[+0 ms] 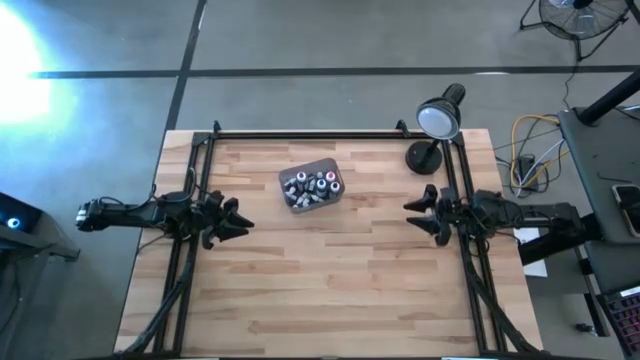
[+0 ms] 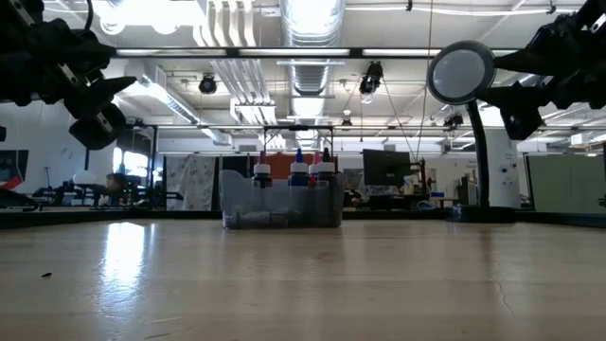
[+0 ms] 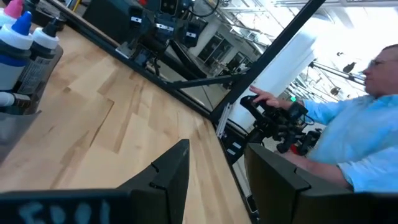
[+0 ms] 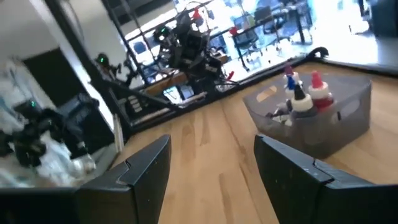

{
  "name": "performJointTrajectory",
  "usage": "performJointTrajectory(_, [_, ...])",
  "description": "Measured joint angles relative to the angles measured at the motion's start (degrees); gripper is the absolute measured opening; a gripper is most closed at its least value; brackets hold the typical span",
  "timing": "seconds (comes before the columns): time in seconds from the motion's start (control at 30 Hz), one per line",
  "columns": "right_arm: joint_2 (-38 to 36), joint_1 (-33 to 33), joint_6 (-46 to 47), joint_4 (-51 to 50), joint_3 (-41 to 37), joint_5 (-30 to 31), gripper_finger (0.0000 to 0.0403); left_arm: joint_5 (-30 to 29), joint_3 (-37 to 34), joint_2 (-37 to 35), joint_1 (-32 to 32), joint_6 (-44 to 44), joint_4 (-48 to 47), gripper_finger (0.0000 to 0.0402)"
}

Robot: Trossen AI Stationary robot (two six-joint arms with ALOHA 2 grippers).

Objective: Pick & Place food coloring
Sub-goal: Return to Home Position

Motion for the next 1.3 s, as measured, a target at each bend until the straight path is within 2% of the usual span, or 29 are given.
performJointTrajectory(0.17, [0.00, 2.82, -11.73, 1.33, 0.00, 5.61, 0.0224, 0.00, 0.02, 0.00, 0.00, 0.02, -0.04, 0.0131])
performJointTrajectory(0.3, [0.00, 2.69, -23.57, 1.27, 0.00, 5.97, 0.0224, 0.02, 0.02, 0.00, 0.00, 0.02, -0.09, 0.0131])
performJointTrajectory(0.47, [0.00, 2.78, -32.16, 0.93, 0.00, 3.42, 0.0224, 0.02, 0.03, 0.00, 0.00, 0.00, -0.14, 0.0131])
performJointTrajectory(0.83, [1.47, 2.77, -22.67, 0.63, 0.02, 1.99, 0.0224, 0.02, 0.04, 0.02, 0.00, 0.00, -0.20, 0.0131])
performJointTrajectory(1.3, [1.62, 2.77, -22.94, 0.68, 0.02, 2.01, 0.0224, 0.02, 0.07, 0.02, -0.01, 0.00, -0.22, 0.0131])
